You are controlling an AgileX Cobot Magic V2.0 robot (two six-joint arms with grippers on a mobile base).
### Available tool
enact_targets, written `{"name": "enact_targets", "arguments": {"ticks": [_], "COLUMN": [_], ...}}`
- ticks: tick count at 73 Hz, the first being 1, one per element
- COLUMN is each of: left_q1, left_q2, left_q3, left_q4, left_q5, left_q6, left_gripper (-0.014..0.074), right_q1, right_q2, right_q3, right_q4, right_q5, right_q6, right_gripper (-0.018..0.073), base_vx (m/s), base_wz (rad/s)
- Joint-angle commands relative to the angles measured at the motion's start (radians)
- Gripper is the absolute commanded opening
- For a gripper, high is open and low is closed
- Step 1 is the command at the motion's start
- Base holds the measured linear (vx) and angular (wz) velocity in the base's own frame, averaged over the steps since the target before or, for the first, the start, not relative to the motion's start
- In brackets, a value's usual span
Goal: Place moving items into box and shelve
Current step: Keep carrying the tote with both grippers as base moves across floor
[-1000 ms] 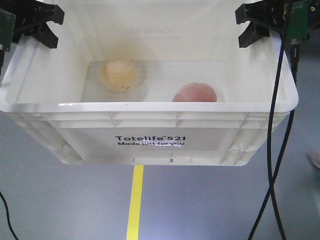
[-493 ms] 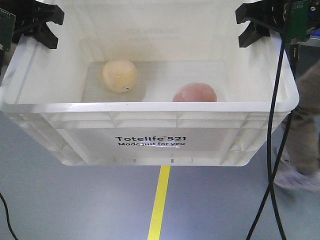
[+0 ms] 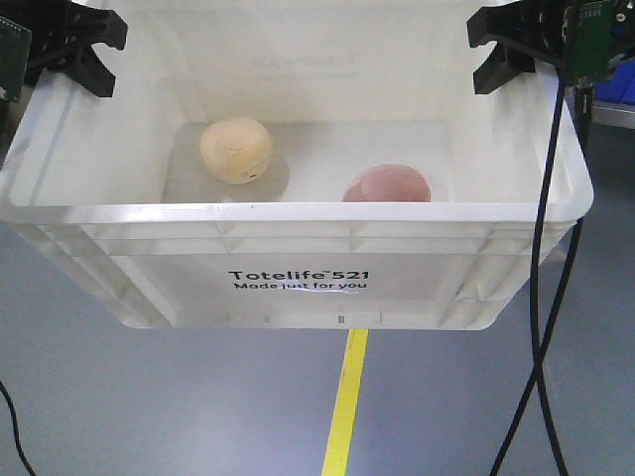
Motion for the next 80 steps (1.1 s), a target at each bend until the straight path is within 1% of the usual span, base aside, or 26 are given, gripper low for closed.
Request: {"name": "enact_targets", "arguments": {"ticks": [1, 36, 80], "left_q1": [-0.015, -0.015, -0.015], "left_q2": [-0.055, -0.055, -0.055], "left_q3": [-0.044, -0.044, -0.044], "left_q4": [-0.11, -0.11, -0.11], "left_q5": [-0.108, -0.108, -0.108], "left_q6": [-0.001, -0.001, -0.001], "left_gripper": [-0.0017, -0.0017, -0.0017], "right_q1": [0.01, 0.01, 0.01], "right_q2": [-0.059, -0.059, -0.059], "right_q3": [-0.043, -0.043, -0.043], "right_q4": [0.124, 0.123, 0.122], "right_q5": [-0.112, -0.112, -0.113], "right_q6": [-0.021, -0.021, -0.021], "right_gripper": [-0.0011, -0.0011, -0.0011], "base_vx": [0.46, 0.5, 0.56], "base_wz": [0.05, 0.08, 0.06]}}
